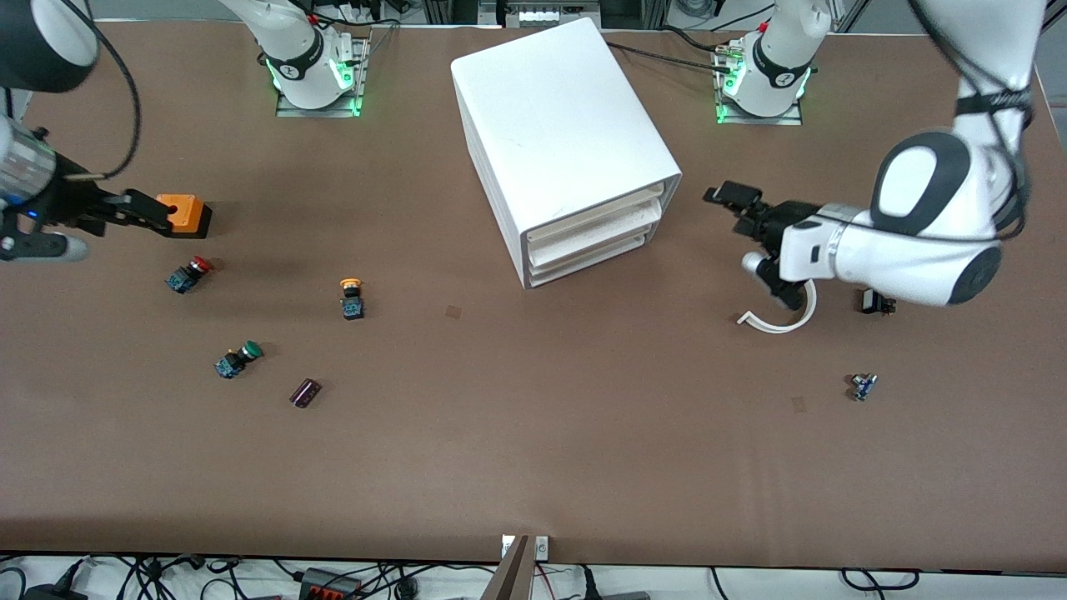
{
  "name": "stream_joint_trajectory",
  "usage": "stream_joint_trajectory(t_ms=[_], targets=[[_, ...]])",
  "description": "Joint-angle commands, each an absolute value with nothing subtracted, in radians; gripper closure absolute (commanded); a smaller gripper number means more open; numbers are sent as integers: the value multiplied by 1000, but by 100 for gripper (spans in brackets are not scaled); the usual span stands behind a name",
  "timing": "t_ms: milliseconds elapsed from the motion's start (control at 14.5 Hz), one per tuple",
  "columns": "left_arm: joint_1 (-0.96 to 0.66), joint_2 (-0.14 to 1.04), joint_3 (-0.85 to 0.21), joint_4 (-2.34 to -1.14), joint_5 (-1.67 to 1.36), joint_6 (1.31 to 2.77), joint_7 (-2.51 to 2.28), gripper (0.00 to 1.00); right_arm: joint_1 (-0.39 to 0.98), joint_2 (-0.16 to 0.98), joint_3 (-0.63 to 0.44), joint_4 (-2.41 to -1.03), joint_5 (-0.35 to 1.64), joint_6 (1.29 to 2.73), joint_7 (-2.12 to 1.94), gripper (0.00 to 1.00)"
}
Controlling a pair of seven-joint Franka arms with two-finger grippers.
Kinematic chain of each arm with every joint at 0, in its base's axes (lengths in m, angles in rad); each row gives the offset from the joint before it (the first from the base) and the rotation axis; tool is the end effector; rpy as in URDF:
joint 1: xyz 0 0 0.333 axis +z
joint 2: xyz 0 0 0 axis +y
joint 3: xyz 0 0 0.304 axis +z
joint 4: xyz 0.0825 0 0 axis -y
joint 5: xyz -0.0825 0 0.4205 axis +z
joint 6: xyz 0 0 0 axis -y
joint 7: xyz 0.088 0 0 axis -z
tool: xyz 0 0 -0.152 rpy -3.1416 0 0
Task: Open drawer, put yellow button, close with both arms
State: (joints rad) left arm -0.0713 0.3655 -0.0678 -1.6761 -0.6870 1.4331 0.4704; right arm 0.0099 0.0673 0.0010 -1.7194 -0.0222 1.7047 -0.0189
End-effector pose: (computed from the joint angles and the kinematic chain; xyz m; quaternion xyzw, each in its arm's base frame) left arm 0.5806 -0.1828 0.3310 0.8693 -0.2165 -0.2211 0.3854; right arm 0.6064 0.0035 0.4626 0.9990 0.0168 -0.0410 0.0107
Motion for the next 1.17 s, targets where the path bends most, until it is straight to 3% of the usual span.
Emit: stream_joint_trajectory(t_ms=[0, 276, 552, 897, 1034, 1103], targets=[[-64, 434, -64, -1695, -880, 1465, 665, 0, 76, 138, 2, -1713, -20, 1745, -23, 0], [-64, 442, -80, -1873, -1095, 1552, 904, 0, 149, 254, 3, -1723, -17, 1836, -12, 0], [-66, 446, -113, -1988, -1187, 1585, 991, 34, 202, 362, 3, -1727, -2, 1957, 12, 0], [-75, 468, -150, -2009, -1186, 1586, 994, 50, 258, 445, 3, -1822, -5, 2156, 51, 0], [-77, 468, -150, -2011, -1186, 1582, 1002, 72, 282, 481, 3, -1859, -3, 2252, 51, 0], [-86, 471, -150, -2011, -1184, 1582, 1002, 77, 287, 501, 3, -1859, -3, 2263, 51, 0]])
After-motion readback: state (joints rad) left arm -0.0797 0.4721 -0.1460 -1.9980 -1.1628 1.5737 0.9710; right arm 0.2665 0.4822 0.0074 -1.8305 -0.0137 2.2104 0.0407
